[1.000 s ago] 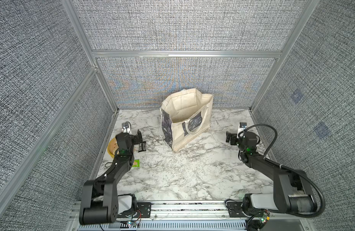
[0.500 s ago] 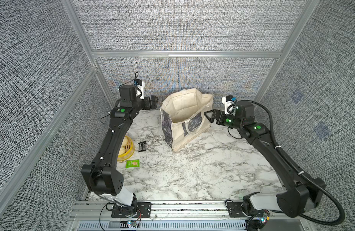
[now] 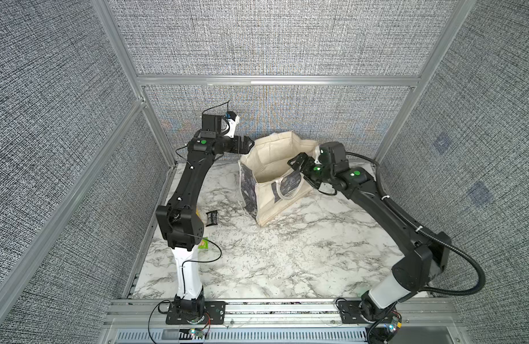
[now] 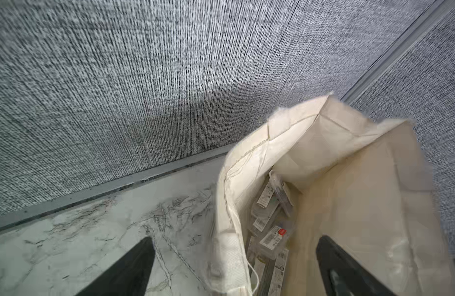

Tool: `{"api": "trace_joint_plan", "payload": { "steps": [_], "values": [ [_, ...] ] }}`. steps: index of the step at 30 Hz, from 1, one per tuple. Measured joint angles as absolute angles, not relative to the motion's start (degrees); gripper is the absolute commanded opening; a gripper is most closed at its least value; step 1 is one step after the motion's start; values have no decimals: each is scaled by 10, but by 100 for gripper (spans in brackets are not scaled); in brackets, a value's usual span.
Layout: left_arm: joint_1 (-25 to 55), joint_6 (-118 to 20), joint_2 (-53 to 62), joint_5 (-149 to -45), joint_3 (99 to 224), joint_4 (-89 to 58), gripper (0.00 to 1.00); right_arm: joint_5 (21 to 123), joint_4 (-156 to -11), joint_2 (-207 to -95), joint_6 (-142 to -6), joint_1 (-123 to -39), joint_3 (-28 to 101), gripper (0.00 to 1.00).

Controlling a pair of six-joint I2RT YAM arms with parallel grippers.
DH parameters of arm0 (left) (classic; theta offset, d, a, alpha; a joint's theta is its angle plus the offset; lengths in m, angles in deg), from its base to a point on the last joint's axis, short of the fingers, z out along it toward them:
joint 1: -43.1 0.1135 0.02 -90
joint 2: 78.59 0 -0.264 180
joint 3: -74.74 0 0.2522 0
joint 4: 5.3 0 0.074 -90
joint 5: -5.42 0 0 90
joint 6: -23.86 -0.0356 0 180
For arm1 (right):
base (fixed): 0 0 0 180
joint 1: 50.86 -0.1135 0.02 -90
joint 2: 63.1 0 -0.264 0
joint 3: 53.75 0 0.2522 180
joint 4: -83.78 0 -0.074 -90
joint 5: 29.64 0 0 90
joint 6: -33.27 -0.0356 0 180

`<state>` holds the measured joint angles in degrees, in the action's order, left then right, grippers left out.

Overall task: Take out the compass set from the canvas bag
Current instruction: Adjust the canvas bag at the center of the board.

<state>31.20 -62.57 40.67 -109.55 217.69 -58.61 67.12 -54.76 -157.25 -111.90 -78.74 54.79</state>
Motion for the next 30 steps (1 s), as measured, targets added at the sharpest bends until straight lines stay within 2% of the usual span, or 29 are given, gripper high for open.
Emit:
{"api": "trace_joint_plan", "payload": {
  "steps": [6,10,16,19,30],
  "values": [
    [312,-641,440,-1087,2212,-621,99,635,-548,-1622,-1132,-789,562,71],
    [312,-641,433,-1087,2179,-625,99,633,-559,-1638,-1129,-788,556,50],
    [313,-642,403,-1085,2157,-630,99,635,-567,-1637,-1111,-788,556,11],
    [314,-642,389,-1077,2157,-629,99,633,-568,-1626,-1102,-787,549,0],
    [320,-629,420,-1101,2220,-650,97,656,-574,-1591,-1071,-774,512,0]
  ]
}}
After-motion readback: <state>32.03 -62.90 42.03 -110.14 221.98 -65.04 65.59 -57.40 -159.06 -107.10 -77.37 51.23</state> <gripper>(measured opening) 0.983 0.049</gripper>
